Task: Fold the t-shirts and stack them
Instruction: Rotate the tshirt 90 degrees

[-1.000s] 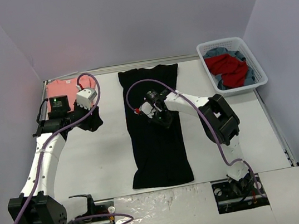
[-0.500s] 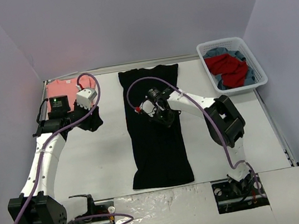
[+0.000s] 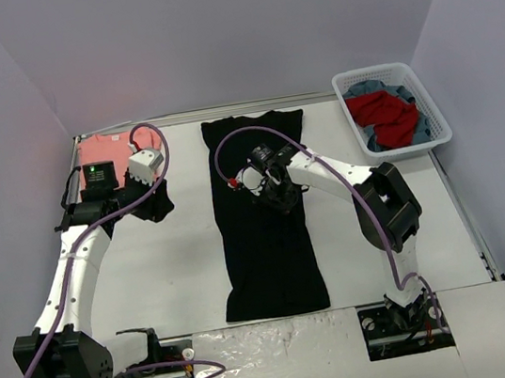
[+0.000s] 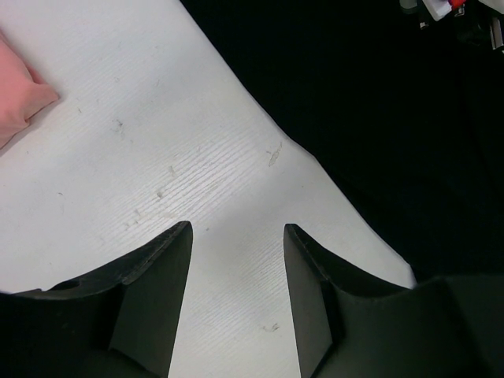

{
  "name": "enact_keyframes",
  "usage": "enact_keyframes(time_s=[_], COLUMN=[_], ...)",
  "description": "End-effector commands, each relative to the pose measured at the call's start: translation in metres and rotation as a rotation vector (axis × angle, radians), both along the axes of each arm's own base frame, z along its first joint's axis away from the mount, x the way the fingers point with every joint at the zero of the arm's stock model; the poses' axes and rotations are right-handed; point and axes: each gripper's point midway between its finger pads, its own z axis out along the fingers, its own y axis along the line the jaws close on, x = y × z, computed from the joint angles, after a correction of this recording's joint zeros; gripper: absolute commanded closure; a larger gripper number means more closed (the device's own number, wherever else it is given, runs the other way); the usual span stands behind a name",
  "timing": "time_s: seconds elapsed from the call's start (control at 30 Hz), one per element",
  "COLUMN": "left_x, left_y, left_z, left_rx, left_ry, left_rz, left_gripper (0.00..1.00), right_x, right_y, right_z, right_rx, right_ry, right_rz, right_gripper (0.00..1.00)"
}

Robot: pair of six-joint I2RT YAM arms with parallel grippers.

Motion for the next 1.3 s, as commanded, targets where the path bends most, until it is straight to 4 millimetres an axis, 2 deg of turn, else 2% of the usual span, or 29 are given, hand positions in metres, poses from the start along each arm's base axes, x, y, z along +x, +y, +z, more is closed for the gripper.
enact_keyframes(time_s=[0.0,0.07,0.17,0.2,0.4,0.87,0.97,1.0,1.03,1.27], left_x=[0.001,0.001,0.001,0.001,0.0,-0.001,-0.001,-0.001,-0.001,-0.001], left_y=[-0.001,-0.001,-0.001,-0.001,-0.001,-0.002,-0.002,-0.002,-0.001,-0.002], left_z=[0.019,0.019,0.02,0.019,0.02,0.021,0.021,0.022,0.022,0.022], left_rx=[-0.012,-0.012,-0.012,-0.013,-0.013,-0.015,-0.014,-0.015,-0.014,-0.018], left_ry=[-0.074,-0.074,-0.075,-0.073,-0.075,-0.083,-0.083,-0.085,-0.085,-0.087], left_rz=[-0.009,-0.009,-0.009,-0.012,-0.012,-0.016,-0.015,-0.015,-0.013,-0.015], left_gripper=[0.51,0.51,0.51,0.51,0.51,0.51,0.51,0.51,0.51,0.51], right_x=[-0.016,-0.017,-0.017,-0.017,-0.019,-0.021,-0.021,-0.019,-0.019,-0.019], right_y=[-0.008,-0.009,-0.009,-0.009,-0.013,-0.013,-0.013,-0.012,-0.012,-0.011], right_z=[0.007,0.004,0.003,0.002,-0.006,-0.028,-0.027,-0.024,-0.022,-0.007], right_rx=[-0.013,-0.019,-0.023,-0.024,-0.051,-0.081,-0.082,-0.076,-0.074,-0.048], right_ry=[0.047,0.057,0.058,0.059,0.075,0.126,0.123,0.114,0.112,0.088], right_rz=[0.019,0.023,0.024,0.024,0.024,0.034,0.036,0.034,0.033,0.031], right_gripper=[0.93,0.92,0.98,0.97,0.76,0.72,0.87,0.97,1.0,1.0])
